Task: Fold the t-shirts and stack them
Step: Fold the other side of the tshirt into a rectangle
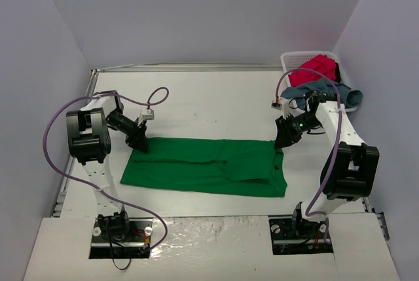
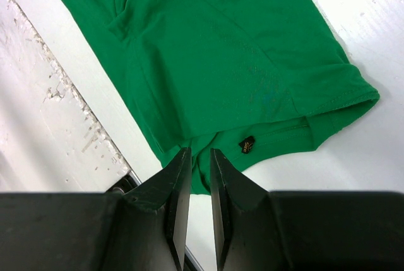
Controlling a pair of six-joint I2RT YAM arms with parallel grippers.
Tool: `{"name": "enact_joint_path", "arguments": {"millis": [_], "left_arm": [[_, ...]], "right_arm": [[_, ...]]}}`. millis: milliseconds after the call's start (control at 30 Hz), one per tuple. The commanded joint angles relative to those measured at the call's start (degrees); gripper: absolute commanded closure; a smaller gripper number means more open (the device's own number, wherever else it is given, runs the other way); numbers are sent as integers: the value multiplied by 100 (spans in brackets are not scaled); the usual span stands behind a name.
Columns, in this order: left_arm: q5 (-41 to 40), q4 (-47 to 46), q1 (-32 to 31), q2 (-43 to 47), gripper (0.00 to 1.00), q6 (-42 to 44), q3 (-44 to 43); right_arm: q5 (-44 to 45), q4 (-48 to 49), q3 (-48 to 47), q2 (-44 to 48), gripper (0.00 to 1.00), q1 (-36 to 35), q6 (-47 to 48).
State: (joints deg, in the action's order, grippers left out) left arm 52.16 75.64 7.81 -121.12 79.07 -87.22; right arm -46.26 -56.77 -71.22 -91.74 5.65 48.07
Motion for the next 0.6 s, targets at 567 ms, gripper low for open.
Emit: {"name": "enact_joint_path", "arguments": {"millis": [567], "left_arm": [[-136,1639,-140,124,72,179,205]], "right_arm": [[29,-194,56,7,85,33,27]]}}
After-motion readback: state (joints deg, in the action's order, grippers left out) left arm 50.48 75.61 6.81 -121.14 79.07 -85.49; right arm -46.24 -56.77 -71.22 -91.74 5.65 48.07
